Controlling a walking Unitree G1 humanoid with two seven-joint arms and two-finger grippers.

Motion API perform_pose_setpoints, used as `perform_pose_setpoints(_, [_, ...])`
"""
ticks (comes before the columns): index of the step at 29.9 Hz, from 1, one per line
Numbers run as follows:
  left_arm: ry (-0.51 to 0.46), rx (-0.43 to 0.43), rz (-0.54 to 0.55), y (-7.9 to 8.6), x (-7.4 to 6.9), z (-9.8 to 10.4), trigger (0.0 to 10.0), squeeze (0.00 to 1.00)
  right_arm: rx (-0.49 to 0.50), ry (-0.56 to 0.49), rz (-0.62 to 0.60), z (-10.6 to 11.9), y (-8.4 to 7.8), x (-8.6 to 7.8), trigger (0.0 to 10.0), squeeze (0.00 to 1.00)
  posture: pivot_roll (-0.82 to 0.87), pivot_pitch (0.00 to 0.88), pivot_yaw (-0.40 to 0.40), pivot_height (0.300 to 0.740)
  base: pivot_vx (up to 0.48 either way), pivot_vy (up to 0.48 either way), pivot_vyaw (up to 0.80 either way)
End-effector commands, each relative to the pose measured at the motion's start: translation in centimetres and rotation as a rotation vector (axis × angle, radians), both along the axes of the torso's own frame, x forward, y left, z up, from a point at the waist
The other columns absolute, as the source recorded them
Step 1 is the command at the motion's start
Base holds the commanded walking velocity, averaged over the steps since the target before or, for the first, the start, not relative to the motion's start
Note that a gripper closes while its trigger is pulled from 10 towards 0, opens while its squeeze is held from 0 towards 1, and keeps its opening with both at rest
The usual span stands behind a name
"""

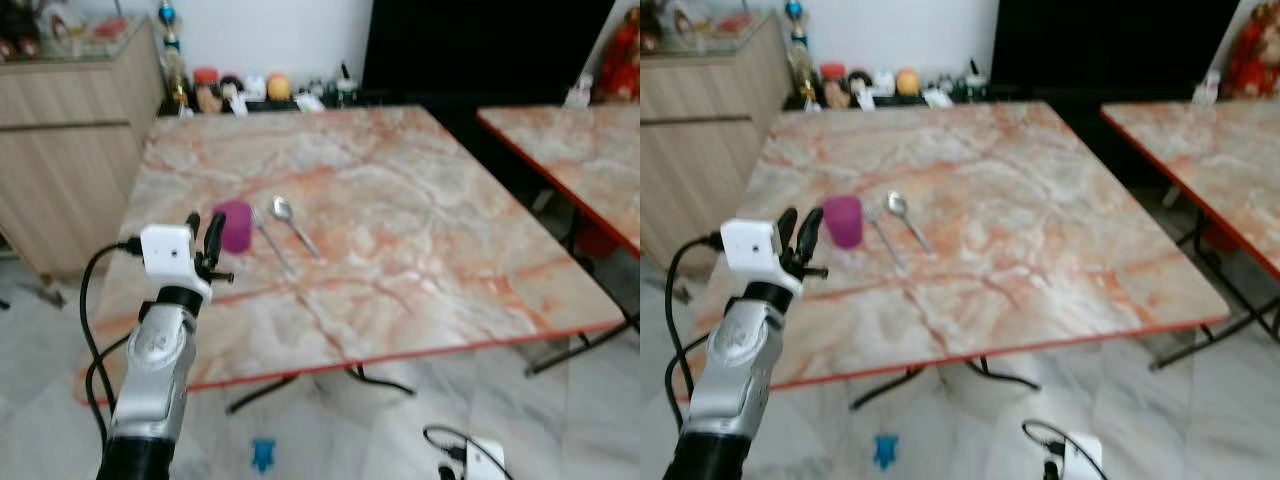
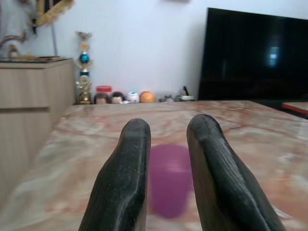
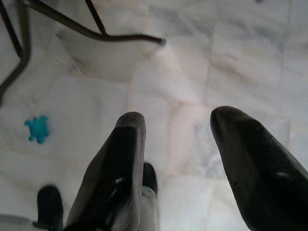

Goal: Setting the table

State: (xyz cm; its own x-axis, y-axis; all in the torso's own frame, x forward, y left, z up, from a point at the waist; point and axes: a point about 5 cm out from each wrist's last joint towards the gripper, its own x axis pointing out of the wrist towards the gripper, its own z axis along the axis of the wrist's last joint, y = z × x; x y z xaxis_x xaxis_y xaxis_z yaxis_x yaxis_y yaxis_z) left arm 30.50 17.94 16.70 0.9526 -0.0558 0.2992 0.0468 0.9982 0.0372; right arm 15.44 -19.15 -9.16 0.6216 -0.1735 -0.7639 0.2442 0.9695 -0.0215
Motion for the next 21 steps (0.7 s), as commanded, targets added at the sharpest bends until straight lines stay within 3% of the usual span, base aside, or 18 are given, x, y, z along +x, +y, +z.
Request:
perform_pose_setpoints(1, [-0.010,-0.001,0.006,0.2,0.1,0.4,10.0,0.00,0.008,0.004,0.010,-0.1,0.5,0.0,10.0,0.00,0.14,0.000,-0.054,0.740,0.000,0.480,0.00])
perform_pose_setpoints(6, [-0.014,0.001,0.007,0.2,0.1,0.5,10.0,0.00,0.008,0.008,0.010,-0.1,0.5,0.0,10.0,0.00,0.14,0.000,-0.054,0.740,0.000,0.480,0.00])
perform_pose_setpoints(21, [-0.046,0.010,-0.035,-0.6,0.1,1.4,10.0,0.00,0.009,0.008,0.013,-0.1,0.5,0.0,10.0,0.00,0.14,0.000,-0.053,0.740,0.000,0.000,0.00])
